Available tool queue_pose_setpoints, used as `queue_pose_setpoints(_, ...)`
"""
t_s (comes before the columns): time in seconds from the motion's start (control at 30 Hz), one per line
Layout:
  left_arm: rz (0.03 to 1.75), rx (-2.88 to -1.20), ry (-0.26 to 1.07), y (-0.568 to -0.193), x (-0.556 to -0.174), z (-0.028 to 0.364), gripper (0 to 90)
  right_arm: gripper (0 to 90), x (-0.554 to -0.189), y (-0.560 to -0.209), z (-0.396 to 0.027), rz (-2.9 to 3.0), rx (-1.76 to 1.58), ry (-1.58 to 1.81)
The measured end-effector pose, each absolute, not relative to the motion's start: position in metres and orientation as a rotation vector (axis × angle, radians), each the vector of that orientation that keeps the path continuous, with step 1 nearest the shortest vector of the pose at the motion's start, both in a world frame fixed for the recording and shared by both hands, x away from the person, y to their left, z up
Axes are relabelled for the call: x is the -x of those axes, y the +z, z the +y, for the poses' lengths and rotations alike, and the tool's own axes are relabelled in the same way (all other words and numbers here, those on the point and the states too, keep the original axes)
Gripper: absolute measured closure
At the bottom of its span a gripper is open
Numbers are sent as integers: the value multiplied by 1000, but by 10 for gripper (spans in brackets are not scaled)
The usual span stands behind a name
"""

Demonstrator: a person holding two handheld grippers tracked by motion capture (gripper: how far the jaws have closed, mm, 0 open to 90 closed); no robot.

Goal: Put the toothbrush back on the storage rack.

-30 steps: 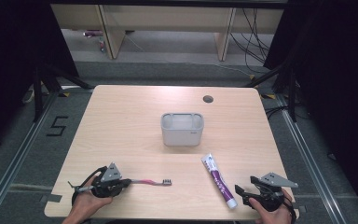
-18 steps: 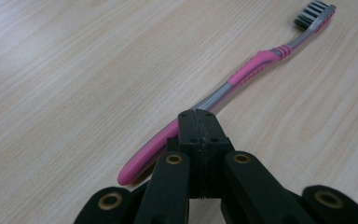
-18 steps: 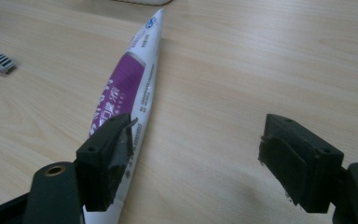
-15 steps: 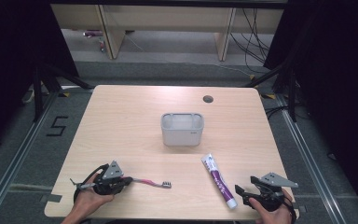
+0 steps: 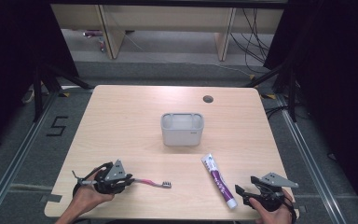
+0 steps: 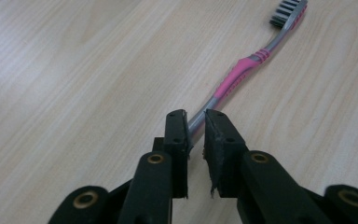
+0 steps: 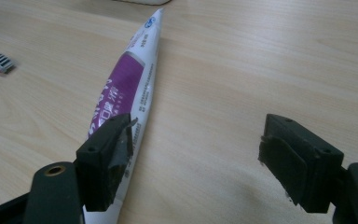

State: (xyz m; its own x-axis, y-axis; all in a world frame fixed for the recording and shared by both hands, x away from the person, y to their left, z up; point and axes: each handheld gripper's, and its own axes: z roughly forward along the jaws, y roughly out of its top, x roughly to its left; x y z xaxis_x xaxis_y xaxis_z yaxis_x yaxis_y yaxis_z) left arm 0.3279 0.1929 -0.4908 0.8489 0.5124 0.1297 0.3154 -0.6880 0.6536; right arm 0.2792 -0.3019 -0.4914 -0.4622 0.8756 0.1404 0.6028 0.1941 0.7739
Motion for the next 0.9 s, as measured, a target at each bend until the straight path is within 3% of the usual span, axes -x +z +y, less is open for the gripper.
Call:
queue_pose_setpoints(0.63,431,-2563,321,-466,-345,172,495,258,-280,-492,-305,2139,-1380,1149)
queue_pose_setpoints(0.9,304,-2671,273,-469,-349,154,526,258,-280,-492,-304,2133,-1376,1155)
